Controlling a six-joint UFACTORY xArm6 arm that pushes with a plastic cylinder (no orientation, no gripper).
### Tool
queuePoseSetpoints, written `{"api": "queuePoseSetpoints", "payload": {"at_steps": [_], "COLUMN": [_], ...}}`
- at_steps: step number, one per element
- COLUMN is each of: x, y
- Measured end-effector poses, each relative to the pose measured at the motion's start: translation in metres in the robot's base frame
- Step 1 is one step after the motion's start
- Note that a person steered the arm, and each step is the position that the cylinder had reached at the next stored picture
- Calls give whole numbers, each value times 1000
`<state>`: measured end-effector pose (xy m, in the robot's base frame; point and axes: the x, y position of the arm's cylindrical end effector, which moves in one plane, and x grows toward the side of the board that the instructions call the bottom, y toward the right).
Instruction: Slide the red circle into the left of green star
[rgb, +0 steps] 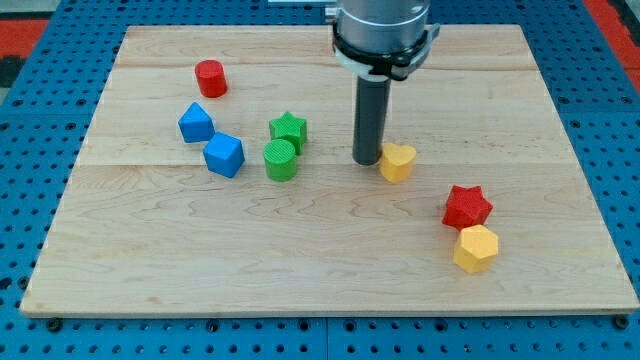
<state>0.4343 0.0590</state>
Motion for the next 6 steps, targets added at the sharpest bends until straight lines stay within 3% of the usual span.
{"api": "queuePoseSetpoints", "payload": {"at_steps": [2,3,4,6], "x": [7,-46,-133,-239], "y": [82,68,41,-19]}}
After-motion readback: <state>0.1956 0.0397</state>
